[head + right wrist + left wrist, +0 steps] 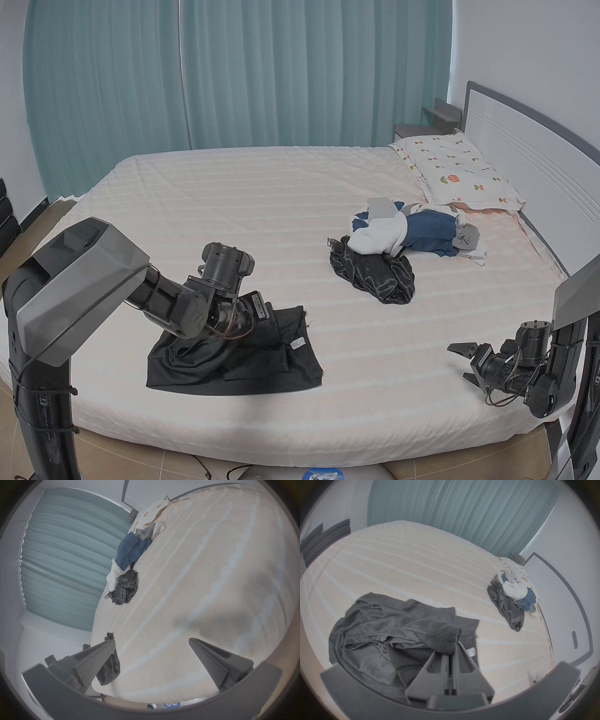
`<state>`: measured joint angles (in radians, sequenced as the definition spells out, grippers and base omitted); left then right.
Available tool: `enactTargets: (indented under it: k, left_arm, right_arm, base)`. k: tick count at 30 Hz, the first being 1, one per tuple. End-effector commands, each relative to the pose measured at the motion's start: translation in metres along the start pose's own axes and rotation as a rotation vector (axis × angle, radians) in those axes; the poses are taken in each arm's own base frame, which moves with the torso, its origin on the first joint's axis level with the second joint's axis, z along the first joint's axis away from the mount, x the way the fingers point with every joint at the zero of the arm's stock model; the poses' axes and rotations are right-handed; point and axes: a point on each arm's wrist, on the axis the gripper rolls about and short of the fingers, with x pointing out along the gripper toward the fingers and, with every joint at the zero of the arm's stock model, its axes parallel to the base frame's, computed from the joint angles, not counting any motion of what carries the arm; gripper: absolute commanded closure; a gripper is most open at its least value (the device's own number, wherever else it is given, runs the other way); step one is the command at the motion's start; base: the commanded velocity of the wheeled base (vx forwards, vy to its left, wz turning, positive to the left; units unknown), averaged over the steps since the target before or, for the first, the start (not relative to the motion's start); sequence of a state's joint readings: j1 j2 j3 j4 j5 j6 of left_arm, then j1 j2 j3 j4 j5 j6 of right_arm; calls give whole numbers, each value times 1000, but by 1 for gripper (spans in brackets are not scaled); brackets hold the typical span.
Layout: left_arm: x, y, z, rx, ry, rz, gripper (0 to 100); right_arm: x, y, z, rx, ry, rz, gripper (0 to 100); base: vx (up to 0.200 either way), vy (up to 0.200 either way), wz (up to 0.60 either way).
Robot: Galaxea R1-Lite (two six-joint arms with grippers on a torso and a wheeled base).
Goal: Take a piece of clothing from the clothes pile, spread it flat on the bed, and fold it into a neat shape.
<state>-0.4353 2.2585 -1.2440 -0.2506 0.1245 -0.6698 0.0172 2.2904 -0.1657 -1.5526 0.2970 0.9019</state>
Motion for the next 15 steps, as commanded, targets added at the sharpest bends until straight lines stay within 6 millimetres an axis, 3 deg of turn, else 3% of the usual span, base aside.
enactTargets:
  k: [1, 3, 10, 11, 15]
  left_arm:
    - [17, -7, -9, 2, 18, -1, 100]
    - [26, -10, -13, 7, 24, -6, 100]
    - [44, -12, -21, 12, 13, 26, 100]
    - [48, -11, -23, 10, 3, 45, 0]
    - [46, -12, -21, -18, -8, 43, 0]
  right_arm:
    - [0, 1, 0, -4, -6, 10, 0]
    - [0, 1, 0, -4, -6, 10, 0]
    - [0, 1, 0, -4, -6, 10, 0]
    - [0, 1, 0, -3, -4, 8, 0]
    - [0, 1, 0, -4, -6, 10, 0]
  base:
    - [0, -200, 0]
    - [0, -200, 0]
    - [0, 0, 0]
    - [0, 0, 0]
    - [0, 0, 0]
